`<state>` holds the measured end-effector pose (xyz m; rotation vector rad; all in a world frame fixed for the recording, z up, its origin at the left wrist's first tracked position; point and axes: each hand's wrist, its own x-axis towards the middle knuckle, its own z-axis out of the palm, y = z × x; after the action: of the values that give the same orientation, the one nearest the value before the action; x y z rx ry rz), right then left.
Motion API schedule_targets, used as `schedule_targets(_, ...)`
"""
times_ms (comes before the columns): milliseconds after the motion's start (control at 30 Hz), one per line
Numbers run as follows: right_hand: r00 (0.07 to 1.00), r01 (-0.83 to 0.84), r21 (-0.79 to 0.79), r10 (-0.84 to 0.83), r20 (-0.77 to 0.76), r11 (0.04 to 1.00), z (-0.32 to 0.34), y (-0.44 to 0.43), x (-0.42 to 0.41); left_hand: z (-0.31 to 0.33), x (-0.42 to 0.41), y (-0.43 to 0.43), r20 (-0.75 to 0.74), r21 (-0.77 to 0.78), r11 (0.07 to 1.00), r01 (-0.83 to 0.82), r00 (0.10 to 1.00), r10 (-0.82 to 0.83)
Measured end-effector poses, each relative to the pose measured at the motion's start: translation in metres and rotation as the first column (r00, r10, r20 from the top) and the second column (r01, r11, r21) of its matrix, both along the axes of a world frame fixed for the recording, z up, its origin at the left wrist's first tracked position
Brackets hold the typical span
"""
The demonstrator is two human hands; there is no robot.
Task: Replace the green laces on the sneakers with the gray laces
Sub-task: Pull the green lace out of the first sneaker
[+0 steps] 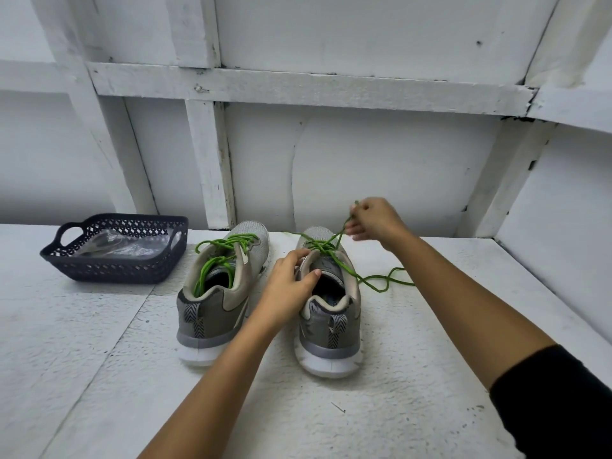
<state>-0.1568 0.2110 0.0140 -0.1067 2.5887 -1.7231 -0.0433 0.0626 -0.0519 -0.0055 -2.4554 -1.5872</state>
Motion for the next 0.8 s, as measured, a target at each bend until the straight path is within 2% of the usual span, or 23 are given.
schedule_targets(67,0.991,0.122,-0.104,-0.127,-0.045,0.987,0.01,0.006,-0.006,0.0,0.0,0.0,-0.001,0.005,1.0,0.003,1.0,-0.003)
schedule_targets(133,0.986,0.164,-0.115,-0.167,-0.011,0.98,0.012,0.008,-0.005,0.0,0.001,0.0,-0.003,0.01,1.0,0.003,1.0,-0.003)
schedule_targets(200,0.99,0.1,-0.001,-0.099,0.101,0.995,0.001,0.006,0.002,0.0,0.001,0.0,-0.005,0.015,1.0,-0.001,1.0,0.001)
schedule_targets(267,0.981,-0.061,0.203,0.021,0.194,0.977,-0.017,0.002,0.011,0.001,0.001,0.001,-0.006,0.02,1.0,0.0,1.0,0.0)
schedule_targets(333,0.983,-0.126,0.292,0.079,0.167,0.948,-0.03,-0.002,0.013,0.001,0.001,0.001,-0.009,0.028,1.0,0.003,1.0,-0.003)
schedule_targets(400,0.991,-0.091,0.253,0.063,0.117,0.963,-0.034,-0.006,0.013,0.0,0.0,0.001,-0.012,0.031,1.0,0.003,1.0,-0.003)
schedule_targets(567,0.991,-0.023,0.06,0.015,0.13,0.998,-0.015,-0.009,0.012,-0.001,-0.001,0.001,-0.01,0.032,0.999,-0.004,1.0,0.005)
schedule_targets(700,0.98,0.193,-0.196,-0.199,-0.009,0.961,0.002,0.001,0.003,-0.001,-0.001,0.001,-0.008,0.044,0.999,-0.006,1.0,0.006)
schedule_targets(767,0.969,0.245,-0.201,-0.246,0.022,0.948,-0.001,0.004,0.002,-0.002,-0.002,0.001,-0.008,0.052,0.999,-0.009,1.0,0.01)
schedule_targets(800,0.972,0.23,-0.144,-0.219,0.086,0.963,-0.006,0.005,0.004,-0.002,-0.002,0.001,-0.01,0.052,0.999,-0.01,1.0,0.011)
